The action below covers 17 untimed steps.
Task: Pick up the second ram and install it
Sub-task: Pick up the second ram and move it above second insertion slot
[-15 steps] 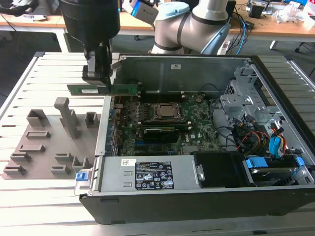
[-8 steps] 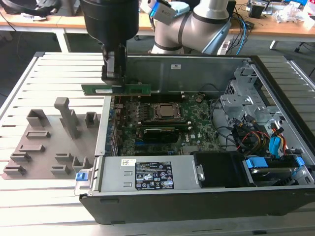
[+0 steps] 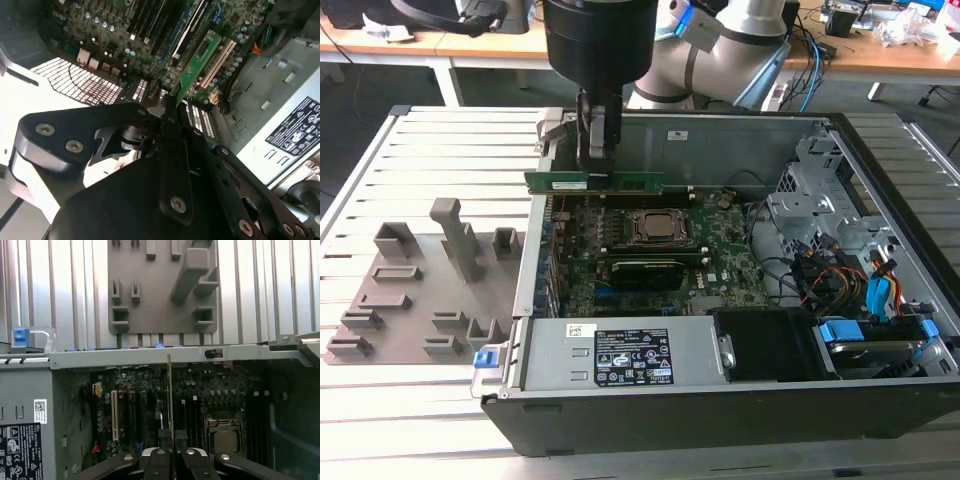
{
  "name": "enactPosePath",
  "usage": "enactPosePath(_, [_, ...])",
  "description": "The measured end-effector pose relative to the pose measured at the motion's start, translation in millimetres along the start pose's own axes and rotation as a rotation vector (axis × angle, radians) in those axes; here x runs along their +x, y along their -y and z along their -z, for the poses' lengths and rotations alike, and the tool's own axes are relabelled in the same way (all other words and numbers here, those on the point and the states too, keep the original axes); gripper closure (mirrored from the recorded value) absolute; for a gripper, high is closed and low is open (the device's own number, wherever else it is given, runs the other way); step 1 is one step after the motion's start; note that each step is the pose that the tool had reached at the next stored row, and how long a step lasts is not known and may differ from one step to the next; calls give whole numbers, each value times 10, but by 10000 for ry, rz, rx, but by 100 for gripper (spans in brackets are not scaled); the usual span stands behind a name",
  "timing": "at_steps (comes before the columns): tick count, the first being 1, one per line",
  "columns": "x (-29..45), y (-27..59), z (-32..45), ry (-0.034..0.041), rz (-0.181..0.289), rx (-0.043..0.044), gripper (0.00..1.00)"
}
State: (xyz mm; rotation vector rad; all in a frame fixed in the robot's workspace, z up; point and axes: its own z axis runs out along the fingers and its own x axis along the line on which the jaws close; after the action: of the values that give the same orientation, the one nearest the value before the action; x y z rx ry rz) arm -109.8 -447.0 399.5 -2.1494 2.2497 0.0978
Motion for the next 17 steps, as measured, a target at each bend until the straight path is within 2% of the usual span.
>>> enactPosePath(5, [-22,187,-1,0,0,0,86])
enactPosePath(7, [-48,315,-8,-1,0,-2,86])
enactPosePath(10, [-109,386,-26,-1,-1,-3,86])
enactPosePath(13, [-224,482,-44,0,-1,-3,86])
enactPosePath(17, [-299,581,-52,-2,-1,-6,86])
